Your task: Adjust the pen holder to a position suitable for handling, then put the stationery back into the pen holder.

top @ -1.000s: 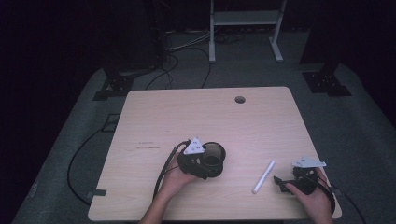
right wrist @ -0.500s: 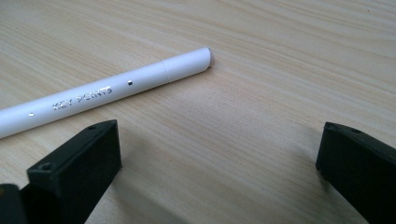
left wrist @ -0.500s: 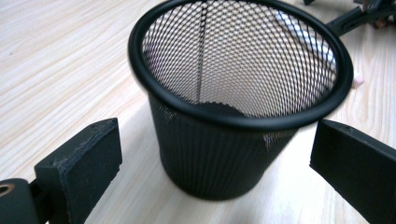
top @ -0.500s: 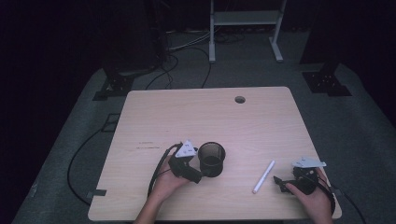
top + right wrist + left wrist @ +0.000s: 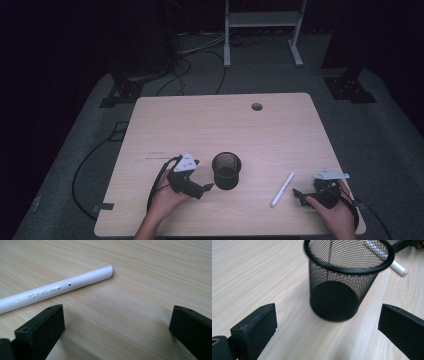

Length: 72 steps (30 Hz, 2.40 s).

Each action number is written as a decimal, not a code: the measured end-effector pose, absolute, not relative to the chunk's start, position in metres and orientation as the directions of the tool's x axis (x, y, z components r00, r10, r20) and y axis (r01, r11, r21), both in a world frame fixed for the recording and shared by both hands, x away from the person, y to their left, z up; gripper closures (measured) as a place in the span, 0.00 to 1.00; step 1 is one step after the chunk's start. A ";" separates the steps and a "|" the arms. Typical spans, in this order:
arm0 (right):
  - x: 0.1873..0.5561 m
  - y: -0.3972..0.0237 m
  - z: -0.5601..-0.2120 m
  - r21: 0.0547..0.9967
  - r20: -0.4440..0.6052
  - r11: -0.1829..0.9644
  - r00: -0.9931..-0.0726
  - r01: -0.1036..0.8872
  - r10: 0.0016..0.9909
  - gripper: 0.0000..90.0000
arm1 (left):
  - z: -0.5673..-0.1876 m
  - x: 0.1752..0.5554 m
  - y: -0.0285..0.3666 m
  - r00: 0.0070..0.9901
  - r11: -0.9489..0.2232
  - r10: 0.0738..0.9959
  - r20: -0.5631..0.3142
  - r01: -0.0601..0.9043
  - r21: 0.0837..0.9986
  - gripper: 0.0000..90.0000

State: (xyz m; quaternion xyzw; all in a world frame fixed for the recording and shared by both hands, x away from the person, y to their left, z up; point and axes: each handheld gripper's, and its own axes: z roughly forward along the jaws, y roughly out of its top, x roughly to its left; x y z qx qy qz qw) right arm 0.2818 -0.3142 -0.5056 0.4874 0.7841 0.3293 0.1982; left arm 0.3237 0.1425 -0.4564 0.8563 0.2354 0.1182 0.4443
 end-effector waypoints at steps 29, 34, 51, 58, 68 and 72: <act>0.282 -0.314 -0.506 0.709 0.010 0.309 -0.447 0.634 0.894 0.00 | -0.483 0.307 0.200 0.797 -0.483 0.603 -0.038 0.403 0.778 0.01; 0.282 -0.314 -0.506 0.709 0.010 0.309 -0.447 0.634 0.894 0.00 | -0.488 0.306 0.209 0.781 -0.477 0.624 -0.044 0.425 0.769 0.01; 0.282 -0.314 -0.506 0.709 0.010 0.309 -0.447 0.634 0.895 0.00 | -0.499 0.302 0.238 0.734 -0.473 0.678 -0.029 0.467 0.747 0.01; 0.282 -0.314 -0.506 0.709 0.010 0.309 -0.448 0.634 0.894 0.00 | -0.499 0.302 0.247 0.720 -0.470 0.694 -0.019 0.474 0.745 0.01; 0.280 -0.314 -0.505 0.719 0.011 0.305 -0.449 0.625 0.894 0.05 | -0.500 0.303 0.249 0.709 -0.503 0.705 0.018 0.482 0.717 0.01; 0.278 -0.314 -0.505 0.725 0.011 0.295 -0.439 0.623 0.899 0.12 | -0.500 0.303 0.248 0.704 -0.500 0.710 0.017 0.488 0.715 0.00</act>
